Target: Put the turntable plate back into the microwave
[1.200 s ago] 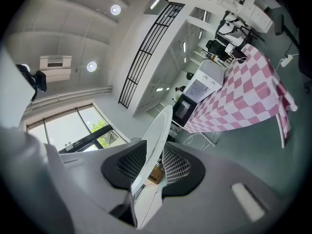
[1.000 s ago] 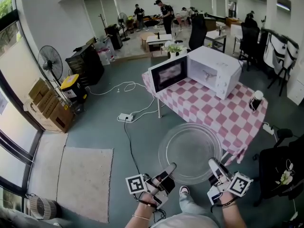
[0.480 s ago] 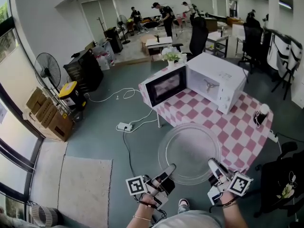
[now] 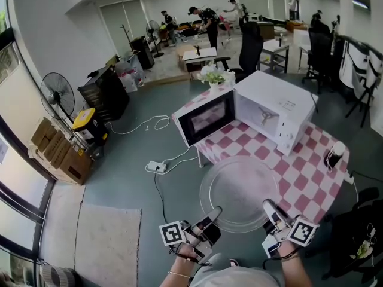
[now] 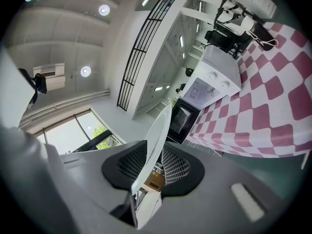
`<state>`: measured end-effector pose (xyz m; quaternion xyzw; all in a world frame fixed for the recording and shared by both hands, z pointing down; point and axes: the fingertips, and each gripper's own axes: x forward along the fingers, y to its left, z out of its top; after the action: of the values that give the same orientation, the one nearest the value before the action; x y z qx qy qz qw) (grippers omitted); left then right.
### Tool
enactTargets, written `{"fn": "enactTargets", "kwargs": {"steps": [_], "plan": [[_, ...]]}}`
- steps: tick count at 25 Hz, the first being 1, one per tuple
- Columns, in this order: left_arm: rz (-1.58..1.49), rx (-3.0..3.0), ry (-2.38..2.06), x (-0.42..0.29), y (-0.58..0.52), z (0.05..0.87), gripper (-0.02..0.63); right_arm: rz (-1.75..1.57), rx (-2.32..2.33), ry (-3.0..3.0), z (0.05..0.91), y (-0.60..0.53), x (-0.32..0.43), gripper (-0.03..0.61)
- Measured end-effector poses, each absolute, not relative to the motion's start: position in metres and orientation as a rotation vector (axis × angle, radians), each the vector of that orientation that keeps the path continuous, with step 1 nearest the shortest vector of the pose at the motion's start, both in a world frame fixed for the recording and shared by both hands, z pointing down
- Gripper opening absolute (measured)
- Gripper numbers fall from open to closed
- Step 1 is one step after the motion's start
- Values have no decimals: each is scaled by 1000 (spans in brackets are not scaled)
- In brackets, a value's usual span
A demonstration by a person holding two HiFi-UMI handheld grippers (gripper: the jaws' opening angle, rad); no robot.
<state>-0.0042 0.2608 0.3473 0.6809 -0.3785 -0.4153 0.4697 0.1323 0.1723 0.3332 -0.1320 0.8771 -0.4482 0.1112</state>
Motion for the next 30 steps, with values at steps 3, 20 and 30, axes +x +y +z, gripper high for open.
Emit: {"fn": "enactTargets", "kwargs": {"steps": [3, 20, 30], "plan": [[-1006, 1669, -926, -13, 246, 352, 41, -1326, -414, 2574, 338, 158, 126, 101], [-874, 1720, -746, -95, 66, 358, 43, -1280, -649, 2489, 344, 7, 58, 101], [-758, 1716, -682, -149, -40, 368, 43, -1303, -773, 2400, 354, -84, 7, 101]]}}
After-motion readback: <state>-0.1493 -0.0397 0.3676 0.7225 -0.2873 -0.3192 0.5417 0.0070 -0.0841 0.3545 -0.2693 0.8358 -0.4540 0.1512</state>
